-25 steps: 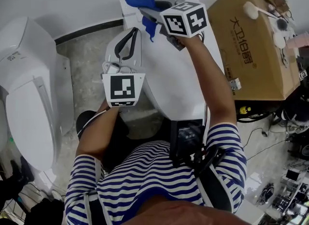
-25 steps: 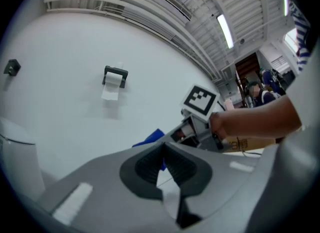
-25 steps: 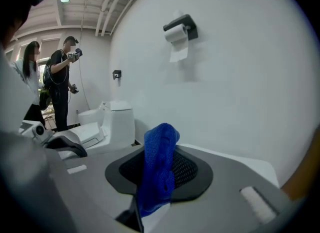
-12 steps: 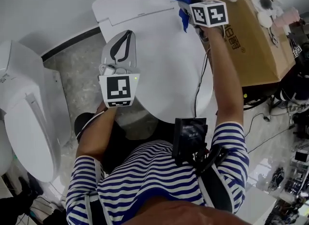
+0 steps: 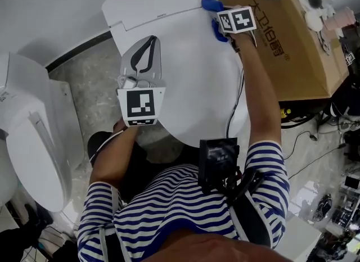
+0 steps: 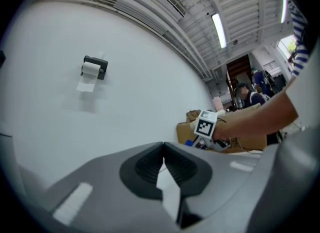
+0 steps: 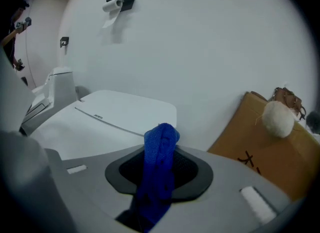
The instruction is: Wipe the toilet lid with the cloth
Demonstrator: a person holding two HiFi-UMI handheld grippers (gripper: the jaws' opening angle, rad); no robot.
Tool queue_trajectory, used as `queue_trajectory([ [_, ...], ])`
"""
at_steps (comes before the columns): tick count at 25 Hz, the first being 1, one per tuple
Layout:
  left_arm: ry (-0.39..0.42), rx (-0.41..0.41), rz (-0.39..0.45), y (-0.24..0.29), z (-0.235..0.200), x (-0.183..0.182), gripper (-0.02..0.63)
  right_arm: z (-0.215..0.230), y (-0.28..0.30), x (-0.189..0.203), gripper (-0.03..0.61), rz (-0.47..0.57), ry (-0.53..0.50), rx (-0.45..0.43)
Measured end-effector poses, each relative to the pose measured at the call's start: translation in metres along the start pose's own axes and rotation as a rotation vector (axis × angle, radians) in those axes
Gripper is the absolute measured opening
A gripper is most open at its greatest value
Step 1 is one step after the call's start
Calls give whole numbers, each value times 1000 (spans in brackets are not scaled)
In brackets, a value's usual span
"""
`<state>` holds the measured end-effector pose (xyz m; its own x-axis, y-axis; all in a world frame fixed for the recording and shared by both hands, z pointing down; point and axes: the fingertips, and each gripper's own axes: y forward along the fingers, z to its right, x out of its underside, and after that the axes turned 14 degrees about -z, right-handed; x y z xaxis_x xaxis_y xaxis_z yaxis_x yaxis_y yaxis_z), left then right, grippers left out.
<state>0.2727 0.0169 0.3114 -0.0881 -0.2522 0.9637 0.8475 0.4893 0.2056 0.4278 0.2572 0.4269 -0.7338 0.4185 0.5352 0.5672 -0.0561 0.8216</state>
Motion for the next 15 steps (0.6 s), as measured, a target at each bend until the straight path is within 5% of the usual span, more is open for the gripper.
queue_trajectory([
  [15, -11, -19, 4, -7, -12, 0, 3, -55, 12, -10, 117, -17, -76, -54],
])
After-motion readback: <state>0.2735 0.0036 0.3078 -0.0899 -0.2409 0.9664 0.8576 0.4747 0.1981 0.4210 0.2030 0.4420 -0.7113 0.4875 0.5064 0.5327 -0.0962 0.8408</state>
